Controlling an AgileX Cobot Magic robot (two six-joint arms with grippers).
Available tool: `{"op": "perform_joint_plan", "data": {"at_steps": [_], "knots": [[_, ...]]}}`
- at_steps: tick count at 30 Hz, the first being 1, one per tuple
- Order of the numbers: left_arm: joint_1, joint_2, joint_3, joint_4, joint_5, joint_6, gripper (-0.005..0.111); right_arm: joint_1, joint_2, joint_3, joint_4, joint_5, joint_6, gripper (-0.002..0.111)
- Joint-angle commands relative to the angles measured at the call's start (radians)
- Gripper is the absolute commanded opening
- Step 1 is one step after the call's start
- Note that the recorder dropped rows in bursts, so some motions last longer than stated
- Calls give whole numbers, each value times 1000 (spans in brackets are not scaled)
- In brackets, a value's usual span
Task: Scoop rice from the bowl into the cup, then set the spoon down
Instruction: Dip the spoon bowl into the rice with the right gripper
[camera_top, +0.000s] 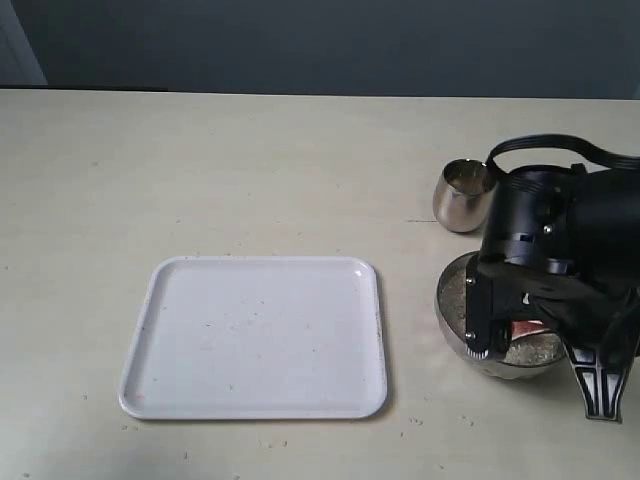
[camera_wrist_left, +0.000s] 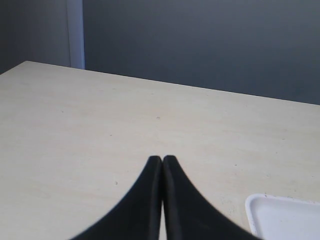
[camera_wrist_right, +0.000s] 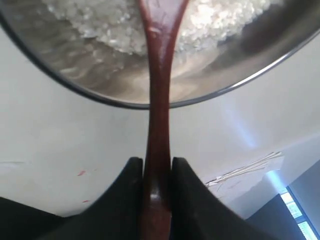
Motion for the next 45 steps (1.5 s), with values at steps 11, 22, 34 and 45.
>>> {"op": "perform_joint_plan", "data": {"at_steps": [11,22,34,45], "knots": [[-4,-5,-2,-3,-13,-3,1,-6,-19,1,10,2,-11,-1],[-4,-5,-2,-3,-13,-3,1,-97,-69,-62,101,2,-11,-1],[-4,-5,-2,-3,-13,-3,1,-104,-69,-65,158,2,-53,-1],[-4,-5,-2,-3,-13,-3,1,-186,-111,-65,216,2,-53,-1]]}}
